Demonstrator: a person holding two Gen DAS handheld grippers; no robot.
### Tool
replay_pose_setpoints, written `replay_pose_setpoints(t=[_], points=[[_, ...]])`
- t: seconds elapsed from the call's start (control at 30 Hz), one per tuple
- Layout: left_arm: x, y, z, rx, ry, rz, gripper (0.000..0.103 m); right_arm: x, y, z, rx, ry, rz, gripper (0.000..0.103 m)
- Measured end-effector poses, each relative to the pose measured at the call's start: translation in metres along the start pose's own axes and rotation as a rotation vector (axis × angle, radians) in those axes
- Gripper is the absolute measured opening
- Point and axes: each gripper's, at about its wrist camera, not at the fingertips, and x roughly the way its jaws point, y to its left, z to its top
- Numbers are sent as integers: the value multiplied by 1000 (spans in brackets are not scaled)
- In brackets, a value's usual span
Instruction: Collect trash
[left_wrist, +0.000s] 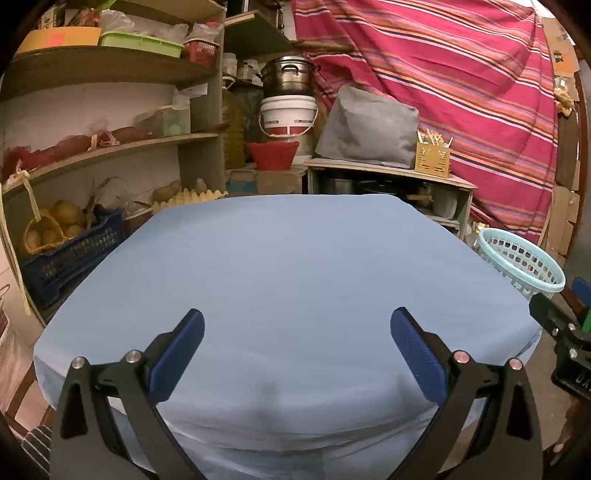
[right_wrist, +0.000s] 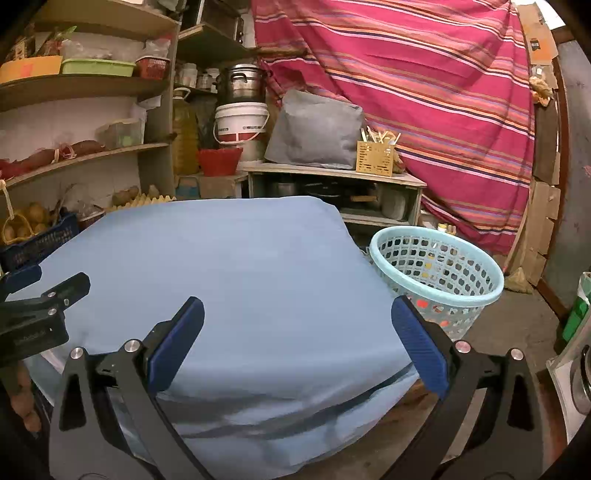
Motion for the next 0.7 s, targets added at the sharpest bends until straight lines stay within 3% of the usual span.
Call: replay_pose_setpoints(t=[0.7], points=[[2, -7, 3, 23, -42, 17, 99, 3, -5, -6, 38, -37, -10, 99]])
